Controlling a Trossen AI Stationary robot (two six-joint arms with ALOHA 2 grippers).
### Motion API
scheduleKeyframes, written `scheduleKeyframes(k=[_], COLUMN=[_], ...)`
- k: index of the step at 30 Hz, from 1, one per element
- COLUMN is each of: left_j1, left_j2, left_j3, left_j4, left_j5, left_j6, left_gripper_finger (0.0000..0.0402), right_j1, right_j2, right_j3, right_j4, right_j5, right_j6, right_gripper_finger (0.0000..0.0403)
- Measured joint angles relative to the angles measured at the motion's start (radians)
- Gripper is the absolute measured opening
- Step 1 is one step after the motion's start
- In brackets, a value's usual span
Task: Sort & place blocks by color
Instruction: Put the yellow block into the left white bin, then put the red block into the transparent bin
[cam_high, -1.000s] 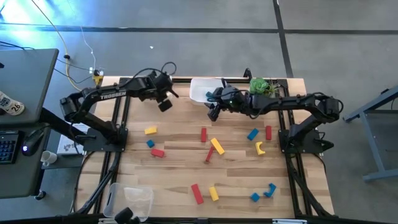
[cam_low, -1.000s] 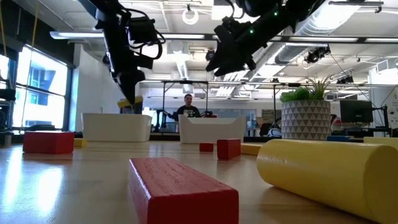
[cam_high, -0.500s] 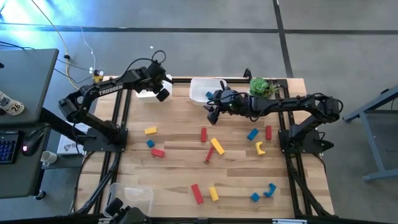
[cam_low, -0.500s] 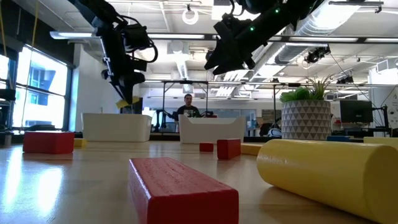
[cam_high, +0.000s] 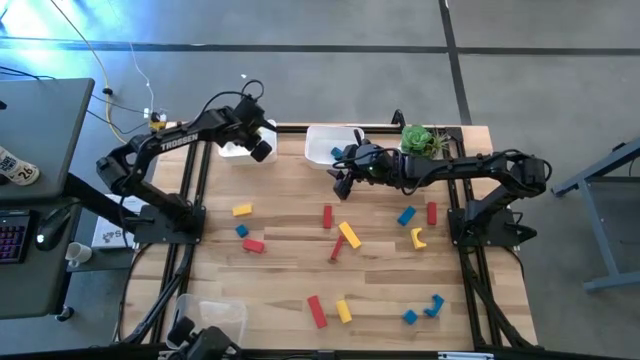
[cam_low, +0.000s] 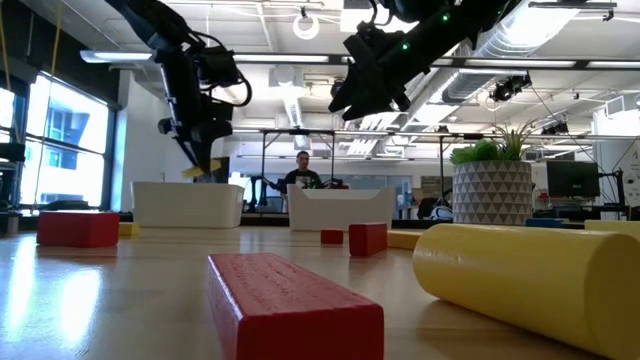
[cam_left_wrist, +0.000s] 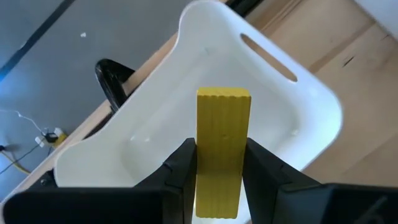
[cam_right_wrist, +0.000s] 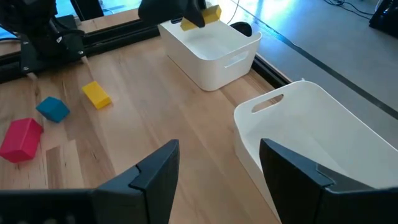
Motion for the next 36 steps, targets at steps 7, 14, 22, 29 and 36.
scheduleKeyframes(k=[7,14,22,29,36], left_j1=[0.001,0.001,0.001,0.001,-0.013], left_j2=[0.051,0.056,0.056,0.056,0.029], left_j3=[0.0,-0.001,-0.001,-0.001,-0.001], left_j4=[0.004,0.004,0.005,0.004,-0.026], left_j5=[0.014,0.005,-0.007,-0.073,0.046], left_j6=[-0.005,-0.045,-0.045,-0.045,-0.018], left_gripper_finger=[0.008,0.0113,0.0155,0.0177,0.0177], right_j1=[0.0,0.0,0.0,0.0,0.0], right_j2=[0.0,0.0,0.0,0.0,0.0], right_j3=[0.0,0.0,0.0,0.0,0.0], right_j4=[0.0,0.0,0.0,0.0,0.0], right_j5=[0.0,0.0,0.0,0.0,0.0], right_j6=[0.0,0.0,0.0,0.0,0.0], right_gripper_finger=[0.0211,0.0211,0.0211,0.0211,0.0211])
